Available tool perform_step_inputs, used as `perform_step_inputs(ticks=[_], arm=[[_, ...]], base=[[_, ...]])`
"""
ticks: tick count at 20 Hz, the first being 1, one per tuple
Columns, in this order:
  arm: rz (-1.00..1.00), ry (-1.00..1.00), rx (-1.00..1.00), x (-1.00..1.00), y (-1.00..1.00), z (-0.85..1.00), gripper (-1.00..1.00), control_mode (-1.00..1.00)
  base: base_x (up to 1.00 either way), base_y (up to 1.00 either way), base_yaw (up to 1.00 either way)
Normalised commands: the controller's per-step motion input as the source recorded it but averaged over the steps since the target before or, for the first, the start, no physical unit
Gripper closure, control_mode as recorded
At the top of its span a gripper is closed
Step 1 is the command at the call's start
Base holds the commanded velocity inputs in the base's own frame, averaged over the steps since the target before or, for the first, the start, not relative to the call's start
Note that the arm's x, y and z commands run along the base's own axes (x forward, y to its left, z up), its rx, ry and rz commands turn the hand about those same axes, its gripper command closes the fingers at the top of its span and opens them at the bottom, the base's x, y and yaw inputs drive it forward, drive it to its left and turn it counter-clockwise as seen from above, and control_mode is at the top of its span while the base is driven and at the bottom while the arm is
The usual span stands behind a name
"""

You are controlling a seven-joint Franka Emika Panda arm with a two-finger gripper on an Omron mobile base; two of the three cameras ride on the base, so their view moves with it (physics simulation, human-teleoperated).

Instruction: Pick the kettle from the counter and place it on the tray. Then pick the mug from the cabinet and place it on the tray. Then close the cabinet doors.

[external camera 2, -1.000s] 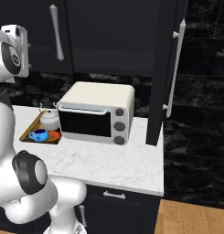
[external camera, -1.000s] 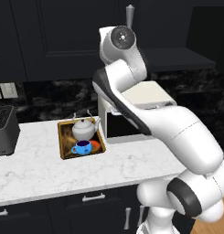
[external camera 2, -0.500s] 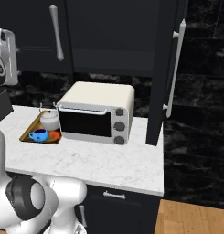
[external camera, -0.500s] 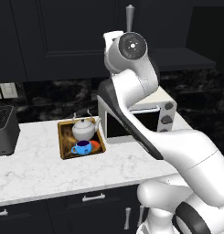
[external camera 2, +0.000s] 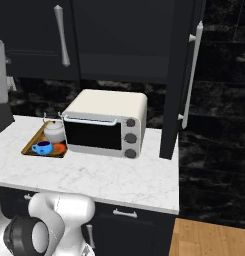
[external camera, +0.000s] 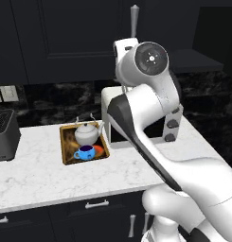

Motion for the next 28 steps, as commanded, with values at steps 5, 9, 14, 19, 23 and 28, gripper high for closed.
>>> perform_step_inputs(ticks=[5,9,14,19,23,28], arm=[[-0.23,0.02,-0.01,-0.36,-0.38,0.0,-1.0,-1.0],[-0.23,-0.01,0.07,-0.39,-0.72,-0.03,-1.0,-1.0],[-0.19,-0.02,0.13,-0.39,-0.83,-0.07,-1.0,-1.0],[-0.12,0.0,0.17,-0.25,-0.9,-0.07,-1.0,-1.0],[-0.11,0.0,0.17,-0.3,-0.98,-0.1,-1.0,-1.0],[-0.17,0.0,0.2,-0.18,-0.9,-0.03,-1.0,-1.0]], base=[[0.0,0.0,0.0],[0.0,0.0,0.0],[0.0,0.0,0.0],[0.0,0.0,0.0],[0.0,0.0,0.0],[0.0,0.0,0.0]])
